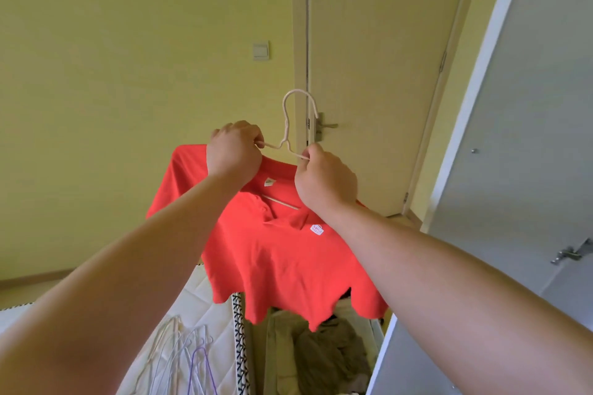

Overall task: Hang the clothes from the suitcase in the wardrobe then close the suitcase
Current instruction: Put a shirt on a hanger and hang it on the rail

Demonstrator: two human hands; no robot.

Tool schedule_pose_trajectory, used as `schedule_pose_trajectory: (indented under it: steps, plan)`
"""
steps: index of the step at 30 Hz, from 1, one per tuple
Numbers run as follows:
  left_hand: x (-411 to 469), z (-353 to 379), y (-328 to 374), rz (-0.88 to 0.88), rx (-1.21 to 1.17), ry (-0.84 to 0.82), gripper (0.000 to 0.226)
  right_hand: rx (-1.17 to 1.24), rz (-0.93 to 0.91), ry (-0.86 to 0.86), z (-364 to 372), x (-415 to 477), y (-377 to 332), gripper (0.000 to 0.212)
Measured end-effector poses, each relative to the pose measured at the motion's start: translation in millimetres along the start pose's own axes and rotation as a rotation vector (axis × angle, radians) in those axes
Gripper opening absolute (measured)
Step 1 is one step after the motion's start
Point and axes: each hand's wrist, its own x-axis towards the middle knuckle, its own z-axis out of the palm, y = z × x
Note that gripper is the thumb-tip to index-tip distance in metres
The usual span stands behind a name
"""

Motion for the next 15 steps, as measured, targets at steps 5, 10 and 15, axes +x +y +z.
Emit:
schedule_pose_trajectory:
  steps: [5,10,15]
  plan:
    - [-1.1,-40.9,35.4,0.083,-0.071,0.147,0.035,0.011,0.008,0.109,-48.2,-25.1,-9.2,0.015]
    - [-8.9,-61.6,70.3,0.283,-0.085,0.250,0.036,0.046,0.055,0.103,-100.5,-49.4,0.2,0.023]
    - [-20.7,-74.6,132.3,0.532,-0.123,0.218,0.035,0.005,0.068,0.175,-154.9,-76.9,37.6,0.020]
